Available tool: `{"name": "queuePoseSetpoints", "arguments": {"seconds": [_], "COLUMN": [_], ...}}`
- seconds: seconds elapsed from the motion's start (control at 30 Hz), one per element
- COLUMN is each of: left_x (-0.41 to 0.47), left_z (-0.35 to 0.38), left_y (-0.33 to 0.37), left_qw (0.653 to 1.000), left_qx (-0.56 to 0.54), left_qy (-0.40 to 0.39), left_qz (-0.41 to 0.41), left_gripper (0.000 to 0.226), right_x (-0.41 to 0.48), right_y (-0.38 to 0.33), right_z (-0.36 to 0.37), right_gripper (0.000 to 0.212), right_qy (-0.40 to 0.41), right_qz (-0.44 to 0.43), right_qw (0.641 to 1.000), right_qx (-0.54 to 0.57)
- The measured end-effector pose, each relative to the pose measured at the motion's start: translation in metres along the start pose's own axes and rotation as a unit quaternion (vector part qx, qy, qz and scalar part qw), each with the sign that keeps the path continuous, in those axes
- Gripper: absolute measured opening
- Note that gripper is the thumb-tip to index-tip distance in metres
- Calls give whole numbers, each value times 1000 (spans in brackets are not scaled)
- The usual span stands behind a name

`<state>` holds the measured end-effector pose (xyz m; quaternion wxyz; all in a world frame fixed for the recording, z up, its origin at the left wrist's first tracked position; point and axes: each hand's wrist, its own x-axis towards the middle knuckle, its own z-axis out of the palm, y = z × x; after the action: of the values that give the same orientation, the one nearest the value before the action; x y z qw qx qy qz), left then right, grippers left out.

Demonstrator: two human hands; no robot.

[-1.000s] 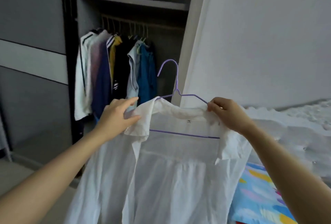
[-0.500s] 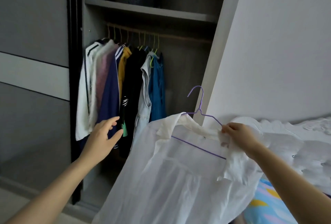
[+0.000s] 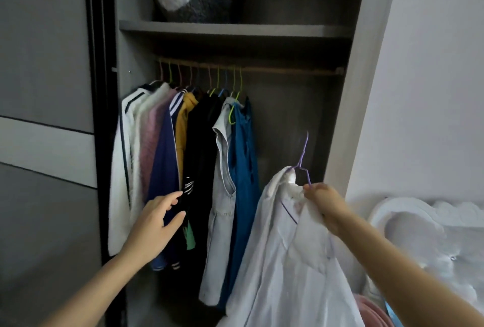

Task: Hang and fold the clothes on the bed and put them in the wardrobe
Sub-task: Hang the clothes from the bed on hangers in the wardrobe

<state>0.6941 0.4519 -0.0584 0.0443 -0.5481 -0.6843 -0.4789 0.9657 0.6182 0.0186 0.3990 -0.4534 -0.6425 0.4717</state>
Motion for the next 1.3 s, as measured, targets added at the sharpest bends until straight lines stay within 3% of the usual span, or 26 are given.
{"name": "queuePoseSetpoints", "arguments": {"seconds": [0.17, 0.37, 0.6, 0.83, 1.07, 1.23, 1.3], "left_x": [63, 123, 239, 325, 366, 375, 375], "left_z": [11, 37, 46, 57, 63, 66, 67], "left_y": [-6, -5, -5, -15, -38, -55, -55], "left_qw": [1000, 991, 974, 970, 955, 956, 955], "left_qx": [7, 94, 156, 175, 226, 210, 203], "left_qy": [25, 51, 94, 16, -72, -110, -111], "left_qz": [16, 74, 136, 170, 180, 173, 184], "left_gripper": [44, 43, 46, 53, 60, 63, 62], "right_x": [69, 119, 189, 251, 294, 316, 322], "right_y": [-19, -39, -101, -152, -180, -192, -194], "right_z": [16, 36, 49, 79, 113, 134, 141], "right_gripper": [5, 4, 8, 7, 25, 9, 25], "right_qy": [41, 45, 103, 151, 152, 152, 148], "right_qz": [-84, -131, -167, -190, -180, -173, -177], "right_qw": [994, 986, 974, 960, 949, 935, 928], "right_qx": [-50, -92, -111, -142, -212, -270, -291]}}
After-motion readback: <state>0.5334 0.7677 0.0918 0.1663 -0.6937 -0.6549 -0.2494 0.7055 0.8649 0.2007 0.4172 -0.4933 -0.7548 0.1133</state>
